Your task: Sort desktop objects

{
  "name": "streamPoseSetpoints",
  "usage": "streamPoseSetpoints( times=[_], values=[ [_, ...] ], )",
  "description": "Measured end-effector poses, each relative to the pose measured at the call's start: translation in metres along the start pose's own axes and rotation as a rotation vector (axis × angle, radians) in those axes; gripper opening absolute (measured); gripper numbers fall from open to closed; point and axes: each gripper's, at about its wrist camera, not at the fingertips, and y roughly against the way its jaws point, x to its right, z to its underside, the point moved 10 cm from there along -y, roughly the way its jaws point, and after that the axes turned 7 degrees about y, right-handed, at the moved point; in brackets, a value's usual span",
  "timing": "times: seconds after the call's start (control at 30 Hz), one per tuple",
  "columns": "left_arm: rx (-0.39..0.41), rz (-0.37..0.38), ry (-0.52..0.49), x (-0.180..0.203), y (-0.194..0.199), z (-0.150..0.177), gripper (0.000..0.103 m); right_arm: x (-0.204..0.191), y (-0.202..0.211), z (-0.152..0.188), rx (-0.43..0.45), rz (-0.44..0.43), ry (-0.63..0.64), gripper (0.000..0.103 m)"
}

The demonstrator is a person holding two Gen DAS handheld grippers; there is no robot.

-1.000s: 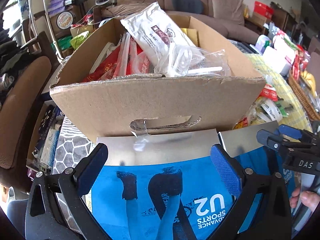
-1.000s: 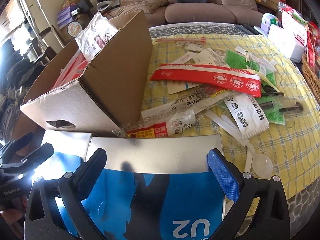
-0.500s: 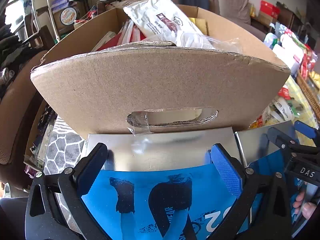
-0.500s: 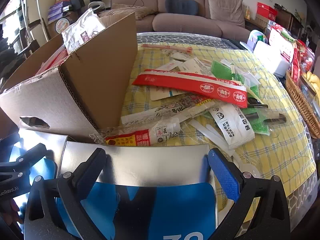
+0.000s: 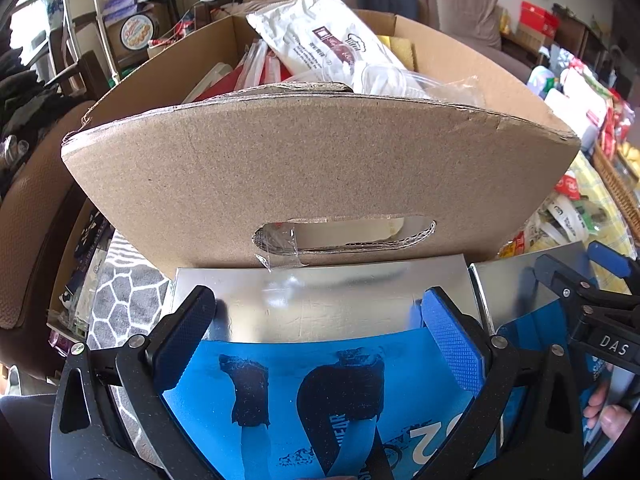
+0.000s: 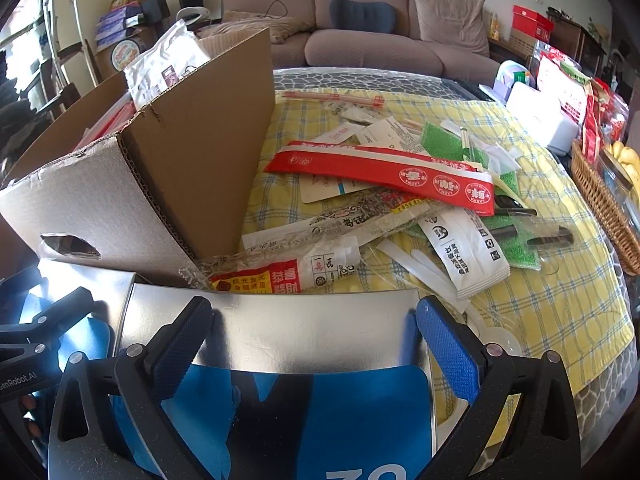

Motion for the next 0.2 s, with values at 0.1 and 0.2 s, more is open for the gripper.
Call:
streamPoseSetpoints(
  times=[0.1, 0.2],
  values=[
    [0.002, 0.002, 0.001, 0.0002, 0.0001, -0.0001, 0.103, 0.0000, -0.0001, 0.0000, 0.000, 0.000, 0.000, 0.103],
    [-0.001, -0.006, -0.004, 0.0011, -0.0005, -0.0005, 0.103, 0.0000, -0.0001, 0.0000, 0.000, 0.000, 0.000, 0.103]
  ],
)
